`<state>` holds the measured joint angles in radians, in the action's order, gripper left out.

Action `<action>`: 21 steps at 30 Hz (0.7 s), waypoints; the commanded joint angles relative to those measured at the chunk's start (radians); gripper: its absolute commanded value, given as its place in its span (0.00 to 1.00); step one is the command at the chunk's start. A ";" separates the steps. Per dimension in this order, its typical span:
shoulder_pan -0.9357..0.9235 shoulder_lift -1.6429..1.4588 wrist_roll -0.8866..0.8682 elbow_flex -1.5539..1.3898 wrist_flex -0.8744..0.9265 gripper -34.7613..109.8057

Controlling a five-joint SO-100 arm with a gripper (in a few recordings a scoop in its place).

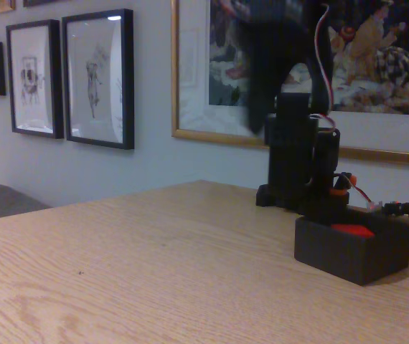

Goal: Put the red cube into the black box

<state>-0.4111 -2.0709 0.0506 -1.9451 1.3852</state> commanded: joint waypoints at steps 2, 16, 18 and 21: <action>0.215 -0.140 -0.014 -0.175 -0.074 0.33; 0.394 -0.552 -0.063 -0.670 -0.305 0.27; 0.403 -0.609 -0.066 -0.707 -0.295 0.27; 0.416 -0.643 -0.063 -0.733 -0.284 0.27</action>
<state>-0.0077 -2.6553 0.0046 -2.6492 1.0937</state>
